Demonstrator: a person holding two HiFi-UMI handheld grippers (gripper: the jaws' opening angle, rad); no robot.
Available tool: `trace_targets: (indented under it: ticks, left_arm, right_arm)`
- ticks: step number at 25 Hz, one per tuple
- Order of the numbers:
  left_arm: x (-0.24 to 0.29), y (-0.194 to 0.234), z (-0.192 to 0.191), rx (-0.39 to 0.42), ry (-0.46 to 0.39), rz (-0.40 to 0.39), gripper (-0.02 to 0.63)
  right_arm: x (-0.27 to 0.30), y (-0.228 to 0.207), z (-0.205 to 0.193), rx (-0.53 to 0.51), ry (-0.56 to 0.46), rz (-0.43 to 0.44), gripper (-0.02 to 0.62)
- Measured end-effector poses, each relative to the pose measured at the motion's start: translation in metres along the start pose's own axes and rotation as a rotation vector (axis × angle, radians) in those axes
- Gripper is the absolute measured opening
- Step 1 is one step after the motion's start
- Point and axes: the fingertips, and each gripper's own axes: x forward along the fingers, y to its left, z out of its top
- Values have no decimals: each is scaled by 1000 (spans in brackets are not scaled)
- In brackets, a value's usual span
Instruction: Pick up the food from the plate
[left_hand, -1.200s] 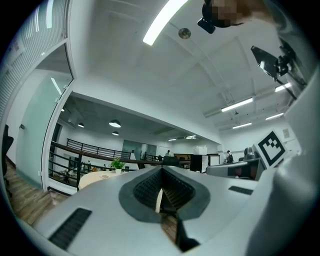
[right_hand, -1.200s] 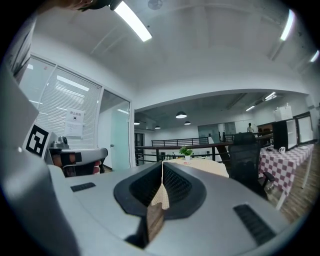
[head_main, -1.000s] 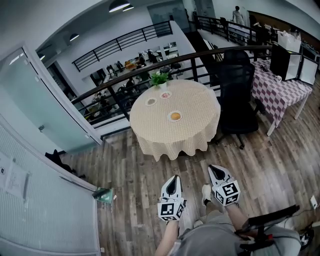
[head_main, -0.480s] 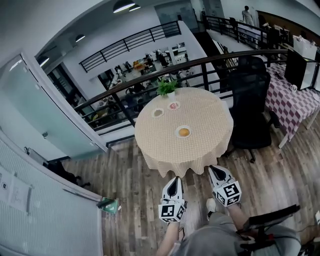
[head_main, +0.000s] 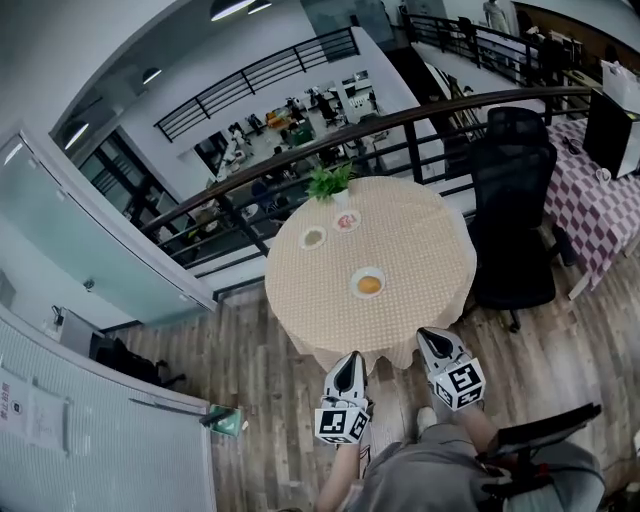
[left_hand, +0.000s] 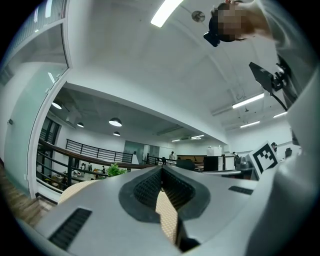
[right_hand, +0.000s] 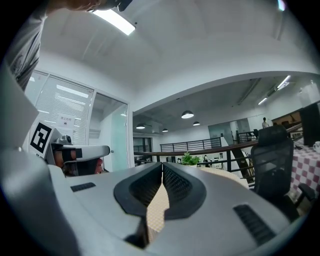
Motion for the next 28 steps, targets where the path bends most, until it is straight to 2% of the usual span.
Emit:
trace_targets:
  ticks: [5,12,19,28]
  left_arm:
    - [30,9,-6,-6,19,41,9]
    - [51,23,4,-7,1,51,9]
    - [60,38,16,-3,-20,13,9]
    - [63,72,15,-8,-20,-14,10]
  right_arm:
    - [23,-23,-6,22,13,15,15]
    - [40,-27,6,2,9,47,15]
    - [55,-21,19,-50,-18,6,17]
    - [84,-6,23,-52,-29,-8,17]
